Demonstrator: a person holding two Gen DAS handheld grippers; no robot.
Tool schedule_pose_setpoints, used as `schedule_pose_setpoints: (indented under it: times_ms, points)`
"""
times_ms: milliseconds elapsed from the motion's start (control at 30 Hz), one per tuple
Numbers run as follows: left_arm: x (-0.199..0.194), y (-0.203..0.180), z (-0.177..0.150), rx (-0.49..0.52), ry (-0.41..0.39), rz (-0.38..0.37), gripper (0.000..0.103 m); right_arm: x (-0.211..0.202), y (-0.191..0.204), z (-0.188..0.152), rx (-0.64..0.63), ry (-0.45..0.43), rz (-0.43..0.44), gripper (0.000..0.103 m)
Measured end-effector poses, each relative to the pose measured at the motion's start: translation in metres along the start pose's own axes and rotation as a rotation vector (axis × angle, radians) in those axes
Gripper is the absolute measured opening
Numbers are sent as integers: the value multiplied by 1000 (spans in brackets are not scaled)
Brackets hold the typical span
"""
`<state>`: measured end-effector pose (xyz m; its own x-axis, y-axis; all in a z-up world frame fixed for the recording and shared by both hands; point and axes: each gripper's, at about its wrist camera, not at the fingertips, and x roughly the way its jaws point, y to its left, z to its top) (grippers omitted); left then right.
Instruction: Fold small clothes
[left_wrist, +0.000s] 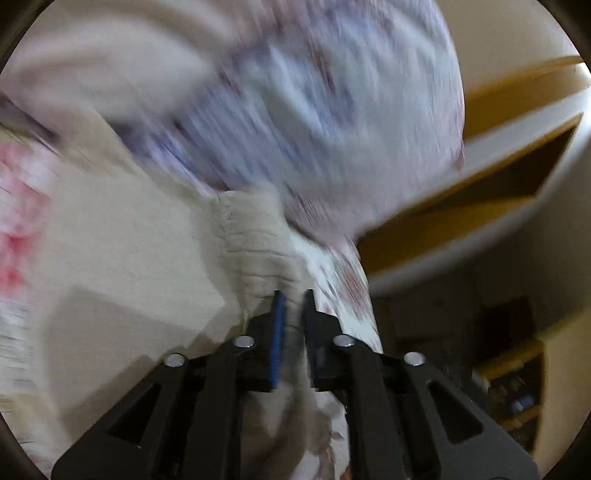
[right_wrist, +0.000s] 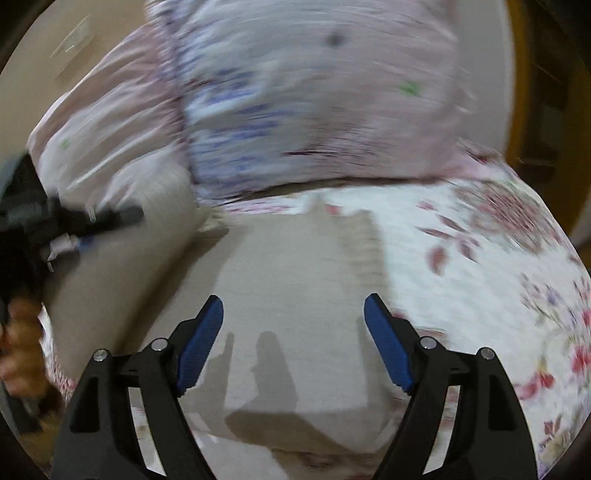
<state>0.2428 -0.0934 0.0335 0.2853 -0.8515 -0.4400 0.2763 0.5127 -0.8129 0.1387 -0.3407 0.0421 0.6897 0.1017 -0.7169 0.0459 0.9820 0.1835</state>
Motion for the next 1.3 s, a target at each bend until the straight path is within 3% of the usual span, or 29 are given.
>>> schedule_pose_setpoints:
  times_ms: [67, 133, 233, 300, 333, 367, 467, 567, 667, 733, 900, 1100, 1167, 1200, 1233, 1300]
  points:
    - [24, -9, -10, 4, 89, -64, 8, -5, -20, 0, 67, 0, 11, 78]
    - [28, -22, -16, 65, 126, -86, 8, -10, -30, 0, 107, -3, 37, 78]
    - [2, -39, -21, 185, 77, -69, 17, -15, -35, 5, 154, -10, 139, 78]
    - [-27, -40, -20, 238, 0, -8, 53, -11, -35, 13, 199, 8, 261, 78]
    - [-47, -36, -20, 257, -60, 51, 57, -9, -34, 15, 217, 26, 321, 78]
    - [-63, -30, -20, 267, -99, 113, 59, -2, -30, 18, 234, 63, 401, 78]
    - [-82, -7, -13, 243, -147, 307, 59, 21, -12, 24, 264, 176, 525, 78]
    - [-86, 18, -10, 175, -142, 399, 59, 44, 9, 25, 252, 266, 531, 75]
    - [-88, 48, -13, 124, -94, 464, 59, 61, 21, 24, 242, 330, 506, 62]
    - [-87, 53, -18, 127, -79, 459, 59, 67, 31, 21, 214, 365, 498, 51]
    - [-84, 53, -23, 137, -54, 445, 59, 73, 48, 16, 132, 419, 501, 47]
    - [-80, 66, -24, 83, -36, 395, 59, 96, 36, 20, 275, 393, 594, 46]
    - [-81, 63, -24, 92, -35, 398, 59, 109, 32, 23, 354, 388, 622, 38]
    - [-82, 62, -23, 96, -35, 396, 59, 112, 32, 24, 359, 387, 612, 25]
    - [-84, 61, -23, 93, -36, 390, 60, 114, 33, 25, 348, 383, 592, 20]
    - [-88, 61, -21, 64, -42, 354, 68, 109, 38, 27, 311, 343, 577, 17]
